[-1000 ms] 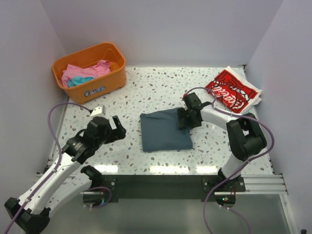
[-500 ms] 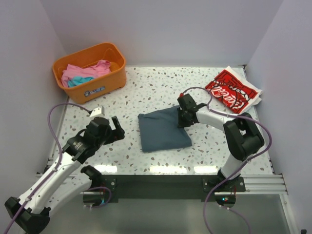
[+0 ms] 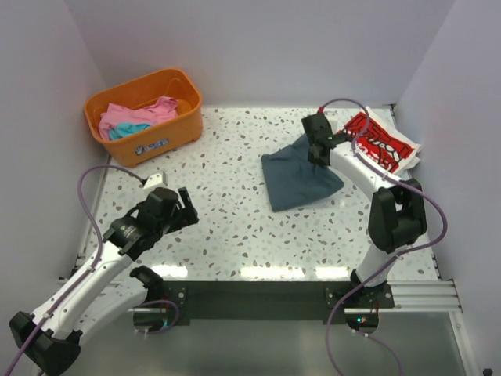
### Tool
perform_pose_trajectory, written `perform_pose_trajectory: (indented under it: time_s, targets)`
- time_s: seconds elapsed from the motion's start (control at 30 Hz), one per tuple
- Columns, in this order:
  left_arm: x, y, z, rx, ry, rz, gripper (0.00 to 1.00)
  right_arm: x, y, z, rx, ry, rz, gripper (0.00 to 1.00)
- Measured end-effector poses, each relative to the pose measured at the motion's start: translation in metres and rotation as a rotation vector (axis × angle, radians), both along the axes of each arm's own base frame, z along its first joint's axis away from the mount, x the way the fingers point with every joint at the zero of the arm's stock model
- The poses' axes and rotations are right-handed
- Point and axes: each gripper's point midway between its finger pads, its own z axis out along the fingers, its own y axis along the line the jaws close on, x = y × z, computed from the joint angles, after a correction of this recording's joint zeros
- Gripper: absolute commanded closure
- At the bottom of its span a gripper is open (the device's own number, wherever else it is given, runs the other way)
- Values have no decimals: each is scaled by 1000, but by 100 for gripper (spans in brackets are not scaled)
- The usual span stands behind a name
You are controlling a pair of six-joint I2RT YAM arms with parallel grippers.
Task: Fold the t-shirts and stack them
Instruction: Neatly place the folded tshirt to the corner
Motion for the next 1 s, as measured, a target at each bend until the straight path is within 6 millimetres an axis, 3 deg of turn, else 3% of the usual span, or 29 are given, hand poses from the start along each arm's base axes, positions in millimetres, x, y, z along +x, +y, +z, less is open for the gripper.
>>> perform_pose_trajectory:
  time_s: [0.17, 0.4, 0.57, 0.87, 1.0]
  targets:
    - [0, 4, -5, 26, 21, 22, 0, 43, -9, 45, -22, -115, -67, 100]
    - [0, 8, -11, 49, 48, 42, 0, 96, -35, 49, -40, -128, -159, 100]
    - [0, 8, -14, 58, 59, 47, 0, 117, -67, 53, -31, -137, -234, 100]
    - [0, 8, -17, 66, 71, 46, 0, 160, -121, 104, 0, -286, -322, 100]
    - [0, 8, -15, 60, 63, 46, 0, 168, -132, 102, 12, -301, -357, 100]
